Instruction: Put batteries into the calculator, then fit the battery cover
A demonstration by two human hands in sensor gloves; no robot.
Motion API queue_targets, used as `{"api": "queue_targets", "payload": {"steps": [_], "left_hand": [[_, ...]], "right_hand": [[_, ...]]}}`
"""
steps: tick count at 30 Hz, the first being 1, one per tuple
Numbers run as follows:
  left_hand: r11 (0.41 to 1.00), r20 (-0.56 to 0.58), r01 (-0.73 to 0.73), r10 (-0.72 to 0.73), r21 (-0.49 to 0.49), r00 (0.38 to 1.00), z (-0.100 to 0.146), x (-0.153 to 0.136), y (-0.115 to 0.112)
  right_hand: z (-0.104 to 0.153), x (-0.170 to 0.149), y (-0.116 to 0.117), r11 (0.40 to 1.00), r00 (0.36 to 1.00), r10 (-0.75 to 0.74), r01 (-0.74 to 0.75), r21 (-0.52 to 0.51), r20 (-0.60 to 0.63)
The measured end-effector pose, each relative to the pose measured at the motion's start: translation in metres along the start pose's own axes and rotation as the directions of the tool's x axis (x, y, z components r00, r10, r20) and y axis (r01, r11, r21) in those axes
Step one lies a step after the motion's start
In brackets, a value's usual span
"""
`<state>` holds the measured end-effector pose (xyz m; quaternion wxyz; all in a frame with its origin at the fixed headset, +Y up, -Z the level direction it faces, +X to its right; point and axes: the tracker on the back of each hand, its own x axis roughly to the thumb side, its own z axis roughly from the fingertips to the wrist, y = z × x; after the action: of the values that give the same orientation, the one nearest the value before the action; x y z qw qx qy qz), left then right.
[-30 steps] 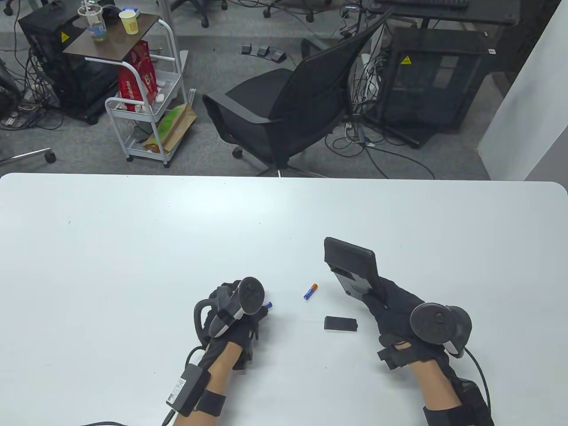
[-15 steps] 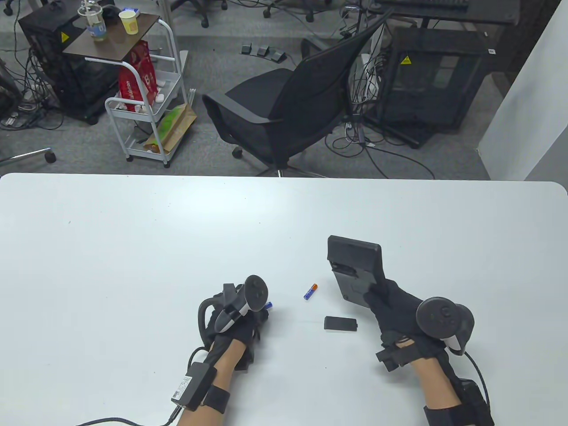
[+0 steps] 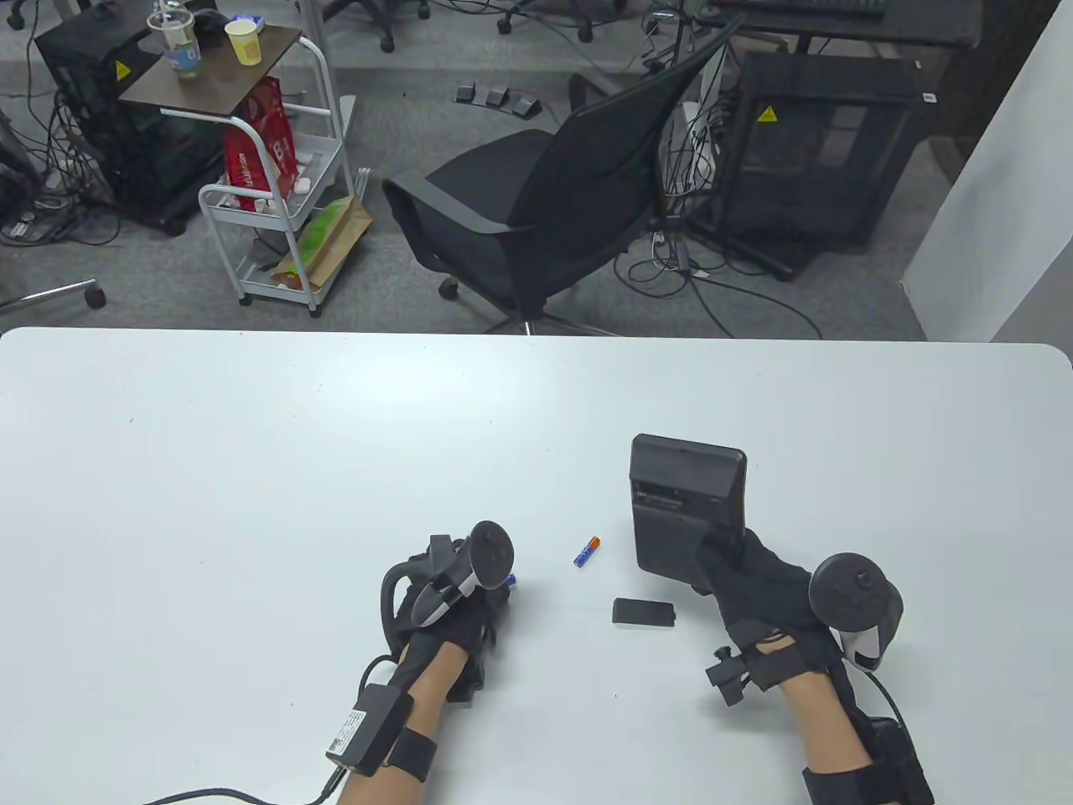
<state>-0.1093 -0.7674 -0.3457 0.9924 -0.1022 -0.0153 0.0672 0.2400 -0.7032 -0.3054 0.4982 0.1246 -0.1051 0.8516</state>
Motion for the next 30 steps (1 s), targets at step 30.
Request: {"api": "queue_targets", "payload": {"steps": [30], "left_hand": [[0.754,0.487,-0.555,0.360,0.350,0.796,0.069,0.004,0.080]], "right_hand": [[0.008,0.004,0.049,0.908,0.933,-0.298,0.343,0.242,-0.203]]}}
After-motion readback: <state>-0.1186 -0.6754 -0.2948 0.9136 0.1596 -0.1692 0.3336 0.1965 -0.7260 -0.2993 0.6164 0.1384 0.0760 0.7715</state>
